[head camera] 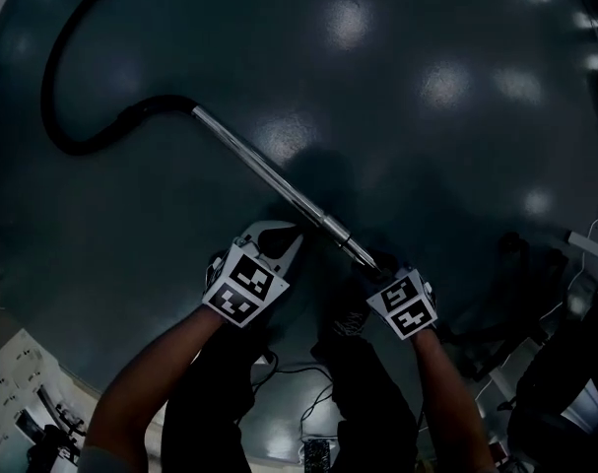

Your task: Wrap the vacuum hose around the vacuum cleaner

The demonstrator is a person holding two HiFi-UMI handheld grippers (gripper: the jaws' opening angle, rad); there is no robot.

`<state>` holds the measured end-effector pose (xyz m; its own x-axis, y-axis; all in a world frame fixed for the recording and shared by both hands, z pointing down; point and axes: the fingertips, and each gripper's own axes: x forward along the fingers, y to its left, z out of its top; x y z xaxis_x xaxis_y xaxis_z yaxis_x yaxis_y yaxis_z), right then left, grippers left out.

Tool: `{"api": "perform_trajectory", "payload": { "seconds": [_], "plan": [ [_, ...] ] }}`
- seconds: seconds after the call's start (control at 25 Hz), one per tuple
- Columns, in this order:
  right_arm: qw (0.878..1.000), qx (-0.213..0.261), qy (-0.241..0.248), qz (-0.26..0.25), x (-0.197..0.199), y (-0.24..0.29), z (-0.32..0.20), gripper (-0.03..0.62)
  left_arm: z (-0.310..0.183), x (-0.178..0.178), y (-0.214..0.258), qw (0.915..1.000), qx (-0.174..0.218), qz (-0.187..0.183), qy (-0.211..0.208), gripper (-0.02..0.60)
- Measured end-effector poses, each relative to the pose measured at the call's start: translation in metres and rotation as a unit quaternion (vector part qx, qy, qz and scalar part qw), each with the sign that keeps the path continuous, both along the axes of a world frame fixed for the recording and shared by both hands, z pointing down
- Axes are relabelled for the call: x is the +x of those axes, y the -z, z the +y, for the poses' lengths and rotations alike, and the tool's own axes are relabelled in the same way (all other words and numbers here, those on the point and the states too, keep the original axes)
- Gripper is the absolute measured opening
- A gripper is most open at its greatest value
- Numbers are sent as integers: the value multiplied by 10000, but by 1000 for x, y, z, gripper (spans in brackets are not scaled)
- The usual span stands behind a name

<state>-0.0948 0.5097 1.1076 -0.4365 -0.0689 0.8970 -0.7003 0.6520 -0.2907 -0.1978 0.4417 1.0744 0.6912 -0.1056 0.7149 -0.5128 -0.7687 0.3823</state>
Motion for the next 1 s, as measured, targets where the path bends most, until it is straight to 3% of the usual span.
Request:
{"api": "perform_trajectory", "payload": {
  "seconds": [0.36, 0.52, 0.72, 0.96, 1.0],
  "plan": [
    [9960, 778, -349, -274, -43, 180, -94, 153, -32, -24, 130, 9998, 151, 140, -86, 8],
    [9924, 1055, -445, -454, -76, 245, -143, 153, -67, -54, 178, 9990, 253, 345, 119, 8],
    [9882, 1398, -351, -522, -112, 302, -198, 153, -128, -91, 226, 9955, 635, 576, 408, 8],
    [9856, 1585, -167, -572, -160, 342, -251, 153, -174, -131, 258, 9938, 924, 541, 308, 13],
    [9853, 1594, -151, -595, -167, 347, -260, 153, -180, -135, 261, 9937, 972, 506, 229, 56]
  ]
}}
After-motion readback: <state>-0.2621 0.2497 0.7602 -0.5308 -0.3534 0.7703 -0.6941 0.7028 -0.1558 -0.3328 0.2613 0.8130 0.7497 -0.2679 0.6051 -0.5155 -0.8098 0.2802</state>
